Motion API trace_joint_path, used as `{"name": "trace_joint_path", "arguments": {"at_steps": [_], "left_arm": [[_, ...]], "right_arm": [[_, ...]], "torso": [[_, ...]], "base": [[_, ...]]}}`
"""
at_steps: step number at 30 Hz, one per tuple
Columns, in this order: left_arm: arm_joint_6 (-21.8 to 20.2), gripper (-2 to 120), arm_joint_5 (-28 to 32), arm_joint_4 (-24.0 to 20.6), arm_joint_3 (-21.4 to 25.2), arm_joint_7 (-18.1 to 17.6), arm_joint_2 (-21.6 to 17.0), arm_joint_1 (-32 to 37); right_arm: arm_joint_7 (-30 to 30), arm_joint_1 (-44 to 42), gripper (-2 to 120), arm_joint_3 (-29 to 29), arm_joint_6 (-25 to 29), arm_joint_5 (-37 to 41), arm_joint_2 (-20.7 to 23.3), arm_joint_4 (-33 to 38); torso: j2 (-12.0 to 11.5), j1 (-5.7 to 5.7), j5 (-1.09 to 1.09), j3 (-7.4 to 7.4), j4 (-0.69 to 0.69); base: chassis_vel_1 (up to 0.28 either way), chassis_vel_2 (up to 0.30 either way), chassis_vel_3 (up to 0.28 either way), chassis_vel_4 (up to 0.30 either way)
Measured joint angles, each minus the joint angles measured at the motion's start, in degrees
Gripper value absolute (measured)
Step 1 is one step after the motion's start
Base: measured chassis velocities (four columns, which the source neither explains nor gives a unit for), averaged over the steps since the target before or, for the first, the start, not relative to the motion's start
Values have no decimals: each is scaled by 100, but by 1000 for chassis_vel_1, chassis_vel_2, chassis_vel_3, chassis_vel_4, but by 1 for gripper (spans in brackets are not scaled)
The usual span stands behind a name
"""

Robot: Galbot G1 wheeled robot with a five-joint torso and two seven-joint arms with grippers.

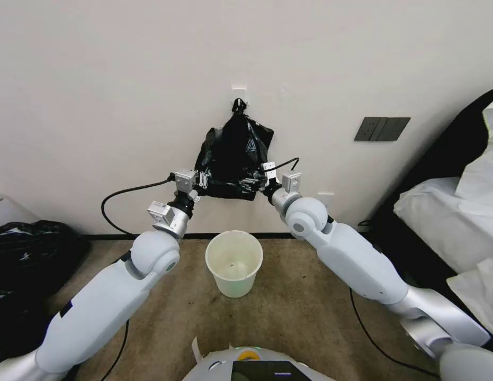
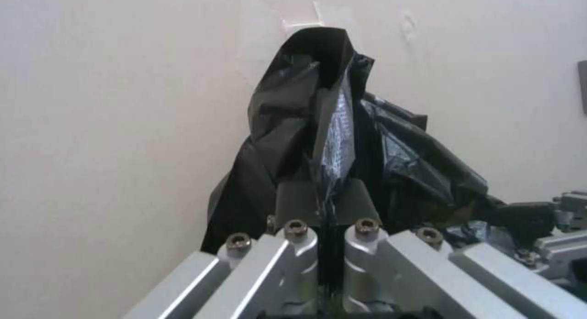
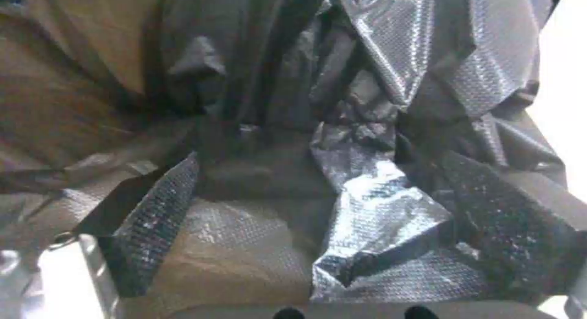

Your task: Place a trash bag onto the trash bin.

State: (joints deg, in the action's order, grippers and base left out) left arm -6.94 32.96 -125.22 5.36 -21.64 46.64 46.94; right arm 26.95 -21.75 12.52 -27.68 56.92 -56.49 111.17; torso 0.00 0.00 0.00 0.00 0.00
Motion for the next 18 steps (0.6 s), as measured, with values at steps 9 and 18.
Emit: {"name": "trace_joint_path", "arguments": {"at_steps": [9,18], "left_arm": [[-3,0,7,3,-133,-4,10,-153],[-18,0,62,30,-234,-23,13,-311]], "right_arm": [[115,136,66,87,-95,268,96,-68],[155,225,34,233,-453,252,317,-40]], "torso": [[0,0,0,0,0],[0,0,0,0,-1]], "base": [[0,0,0,0],[0,0,0,0]]}}
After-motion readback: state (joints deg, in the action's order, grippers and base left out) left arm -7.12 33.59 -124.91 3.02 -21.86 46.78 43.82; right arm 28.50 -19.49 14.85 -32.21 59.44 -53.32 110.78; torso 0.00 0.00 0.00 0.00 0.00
